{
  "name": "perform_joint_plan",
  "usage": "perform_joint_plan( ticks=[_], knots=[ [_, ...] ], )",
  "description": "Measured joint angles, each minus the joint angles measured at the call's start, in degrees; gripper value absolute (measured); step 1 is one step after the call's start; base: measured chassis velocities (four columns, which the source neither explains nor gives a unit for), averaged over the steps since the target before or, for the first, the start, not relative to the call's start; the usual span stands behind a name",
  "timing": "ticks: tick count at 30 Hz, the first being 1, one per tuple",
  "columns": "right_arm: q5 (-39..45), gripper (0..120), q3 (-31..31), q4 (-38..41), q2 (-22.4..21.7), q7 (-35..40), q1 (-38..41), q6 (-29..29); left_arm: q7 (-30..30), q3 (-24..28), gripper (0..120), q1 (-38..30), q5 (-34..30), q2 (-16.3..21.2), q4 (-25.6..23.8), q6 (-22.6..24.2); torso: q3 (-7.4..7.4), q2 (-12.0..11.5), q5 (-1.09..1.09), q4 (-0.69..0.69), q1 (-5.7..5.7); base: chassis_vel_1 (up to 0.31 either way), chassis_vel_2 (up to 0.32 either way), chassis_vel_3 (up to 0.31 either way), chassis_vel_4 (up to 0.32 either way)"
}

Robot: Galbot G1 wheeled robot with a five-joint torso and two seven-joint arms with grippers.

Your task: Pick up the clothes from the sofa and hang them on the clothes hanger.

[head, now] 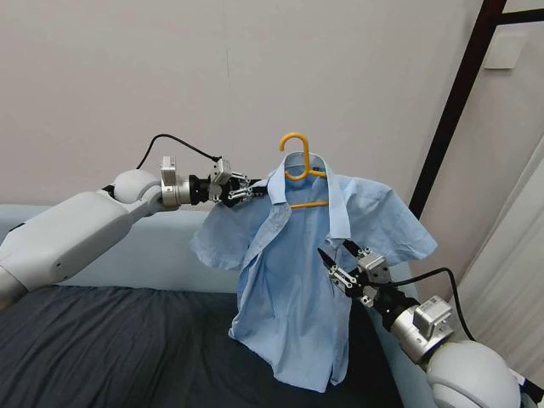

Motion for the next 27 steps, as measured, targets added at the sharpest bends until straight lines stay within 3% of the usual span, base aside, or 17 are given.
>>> perform_joint_plan(
  ticks=[5,10,20,27],
  knots=[
    [0.05,88,0.48,0.98,0.47,-0.01,-2.46,1.28,-0.60,-4.44,7,3.42,0.15,3.00,-1.67,-0.91,0.00,0.00,-0.01,0.02,0.00,0.000,0.000,0.000,0.000],
    [0.46,99,3.07,1.27,1.25,0.40,-5.22,2.60,-0.61,-6.07,7,4.64,0.16,4.62,-2.46,-1.44,0.00,0.00,0.00,0.01,0.00,0.000,0.000,0.000,0.000],
    [3.22,100,11.50,-3.98,2.61,-0.36,-9.74,6.34,1.82,-6.18,7,3.92,-0.15,8.38,-3.88,-3.45,0.00,0.00,0.02,0.00,0.00,0.000,0.000,0.000,0.000],
    [7.37,100,16.43,-6.58,-1.95,-8.73,-7.27,10.29,4.37,-6.12,7,3.35,-0.21,9.35,-3.53,-5.78,0.00,0.00,0.02,0.00,0.00,0.000,0.000,0.000,0.000]
  ],
)
